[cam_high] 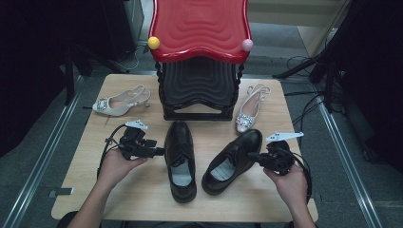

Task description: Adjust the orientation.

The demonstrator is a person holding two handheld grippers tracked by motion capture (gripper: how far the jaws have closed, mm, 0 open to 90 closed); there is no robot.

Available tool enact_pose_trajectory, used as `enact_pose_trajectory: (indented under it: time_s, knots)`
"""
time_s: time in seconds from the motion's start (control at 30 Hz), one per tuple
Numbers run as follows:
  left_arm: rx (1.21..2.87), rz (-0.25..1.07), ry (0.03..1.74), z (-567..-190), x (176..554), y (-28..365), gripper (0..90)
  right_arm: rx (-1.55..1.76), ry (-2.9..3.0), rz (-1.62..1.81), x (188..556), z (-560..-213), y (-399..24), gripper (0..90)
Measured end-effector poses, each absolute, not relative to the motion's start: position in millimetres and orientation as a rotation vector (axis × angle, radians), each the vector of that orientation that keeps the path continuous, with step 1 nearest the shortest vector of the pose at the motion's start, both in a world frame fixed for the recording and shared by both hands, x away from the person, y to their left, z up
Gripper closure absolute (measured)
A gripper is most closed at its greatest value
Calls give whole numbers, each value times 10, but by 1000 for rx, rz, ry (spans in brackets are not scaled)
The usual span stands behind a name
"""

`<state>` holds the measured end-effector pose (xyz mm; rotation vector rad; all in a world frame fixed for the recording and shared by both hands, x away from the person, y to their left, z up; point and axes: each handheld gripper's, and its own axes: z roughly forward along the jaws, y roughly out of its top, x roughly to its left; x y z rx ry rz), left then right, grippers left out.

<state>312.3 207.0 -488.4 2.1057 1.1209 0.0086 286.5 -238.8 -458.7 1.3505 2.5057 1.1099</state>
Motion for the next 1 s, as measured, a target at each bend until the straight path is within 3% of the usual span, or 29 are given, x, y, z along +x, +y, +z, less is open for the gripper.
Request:
enact_pose_trajectory:
  time_s: [0.3, 1.0]
  knots:
    - [2113, 16, 1112, -4884, 3155, 2038, 419, 1525, 2455, 1058, 3062, -4870, -2622, 900]
    - [2110, 29, 1121, -4894, 3071, 2066, 419, 1487, 2507, 962, 3200, -4987, -2450, 900]
